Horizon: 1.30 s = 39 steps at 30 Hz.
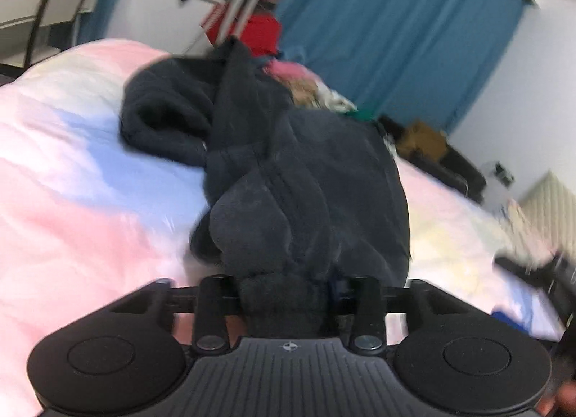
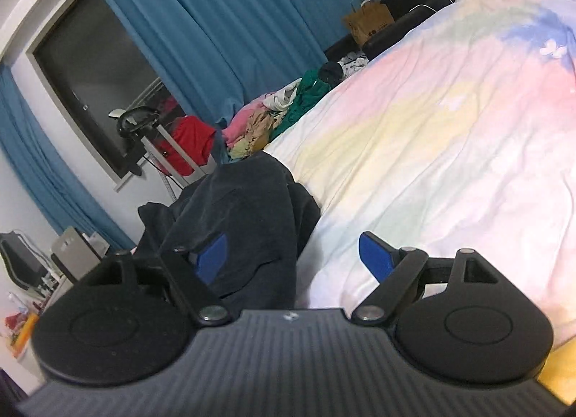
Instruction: Fold clothes
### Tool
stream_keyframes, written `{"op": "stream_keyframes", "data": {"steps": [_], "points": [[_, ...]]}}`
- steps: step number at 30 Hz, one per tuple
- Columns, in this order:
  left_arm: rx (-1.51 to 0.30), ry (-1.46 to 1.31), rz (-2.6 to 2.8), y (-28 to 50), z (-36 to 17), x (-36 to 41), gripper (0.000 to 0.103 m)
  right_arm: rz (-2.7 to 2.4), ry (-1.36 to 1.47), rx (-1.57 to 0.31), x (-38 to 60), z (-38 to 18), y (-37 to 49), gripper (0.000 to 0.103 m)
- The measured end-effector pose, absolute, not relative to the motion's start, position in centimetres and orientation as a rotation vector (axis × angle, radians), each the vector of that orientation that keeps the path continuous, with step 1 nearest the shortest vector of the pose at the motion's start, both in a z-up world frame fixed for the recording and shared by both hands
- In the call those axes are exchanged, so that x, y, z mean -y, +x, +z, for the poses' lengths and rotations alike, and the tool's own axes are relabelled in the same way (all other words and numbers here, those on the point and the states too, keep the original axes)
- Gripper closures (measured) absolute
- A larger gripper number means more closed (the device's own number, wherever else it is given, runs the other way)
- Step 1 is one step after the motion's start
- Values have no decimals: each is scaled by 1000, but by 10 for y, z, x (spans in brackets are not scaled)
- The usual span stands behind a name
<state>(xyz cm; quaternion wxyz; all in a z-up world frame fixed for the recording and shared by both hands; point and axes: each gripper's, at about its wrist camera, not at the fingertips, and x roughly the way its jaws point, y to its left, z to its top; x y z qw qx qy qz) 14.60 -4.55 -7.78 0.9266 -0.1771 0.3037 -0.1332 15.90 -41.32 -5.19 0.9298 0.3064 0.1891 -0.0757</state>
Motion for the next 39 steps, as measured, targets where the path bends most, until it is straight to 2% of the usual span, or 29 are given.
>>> {"op": "stream_keyframes", "data": {"steps": [5, 12, 17, 23, 29, 33, 35, 39], "points": [[-493, -391, -241, 146, -34, 1, 77, -137, 521, -426, 386, -58, 170, 20], [-301, -417, -74, 131, 7, -97, 81, -112, 370, -477, 347, -66, 185, 21], [-265, -479, -11, 125, -14, -158, 81, 152, 336, -556, 290, -81, 193, 22], [-231, -496, -50, 130, -26, -169, 81, 296, 435, -626, 256, -113, 222, 22], [-237, -534, -87, 153, -46, -172, 80, 263, 755, -538, 302, -137, 245, 19], [-240, -547, -104, 160, -57, -185, 80, 332, 739, -439, 300, -126, 249, 19], [-240, -563, -105, 160, -61, -190, 80, 377, 728, -398, 298, -116, 248, 29], [-219, -620, -117, 155, -65, -198, 81, 472, 707, -361, 294, -89, 239, 37]]}}
